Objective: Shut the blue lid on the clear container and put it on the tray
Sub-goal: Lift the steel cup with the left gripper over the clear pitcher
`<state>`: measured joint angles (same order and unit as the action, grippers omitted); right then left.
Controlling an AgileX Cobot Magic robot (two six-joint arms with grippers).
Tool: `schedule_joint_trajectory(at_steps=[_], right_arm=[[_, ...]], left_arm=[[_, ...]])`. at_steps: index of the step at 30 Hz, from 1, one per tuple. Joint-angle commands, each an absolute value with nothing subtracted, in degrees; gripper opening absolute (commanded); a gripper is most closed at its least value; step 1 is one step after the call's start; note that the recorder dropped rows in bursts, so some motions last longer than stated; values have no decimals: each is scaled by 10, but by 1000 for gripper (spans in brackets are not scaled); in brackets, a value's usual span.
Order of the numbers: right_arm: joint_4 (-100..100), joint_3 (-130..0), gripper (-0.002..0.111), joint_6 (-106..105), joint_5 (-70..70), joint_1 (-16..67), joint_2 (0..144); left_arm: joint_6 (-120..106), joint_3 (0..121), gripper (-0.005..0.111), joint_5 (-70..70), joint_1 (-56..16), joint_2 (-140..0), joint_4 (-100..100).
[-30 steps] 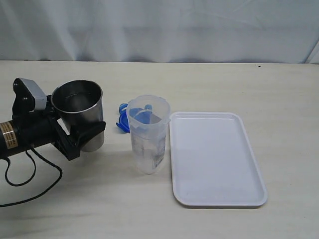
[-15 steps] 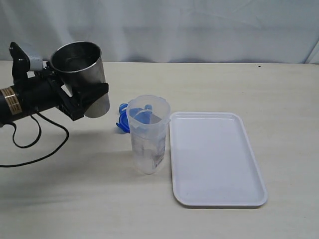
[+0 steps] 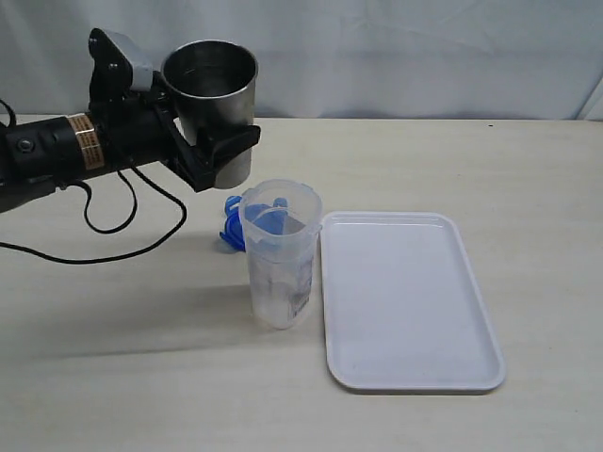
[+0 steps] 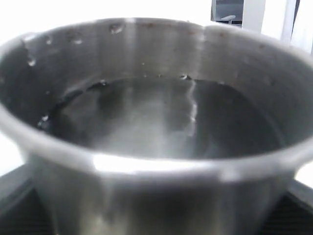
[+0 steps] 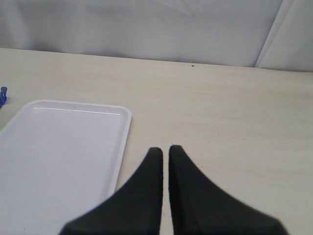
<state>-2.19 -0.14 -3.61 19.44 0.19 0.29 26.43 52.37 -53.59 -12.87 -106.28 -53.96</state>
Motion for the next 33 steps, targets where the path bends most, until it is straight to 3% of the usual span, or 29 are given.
schedule_joint_trajectory(at_steps=[1, 33], right_arm=[[-22, 0, 4, -36, 195, -2, 0], [-22, 0, 4, -36, 195, -2, 0]], left_arm=[[253, 549, 0, -554, -150, -1051, -519], [67, 550, 0, -524, -154, -1052, -591]])
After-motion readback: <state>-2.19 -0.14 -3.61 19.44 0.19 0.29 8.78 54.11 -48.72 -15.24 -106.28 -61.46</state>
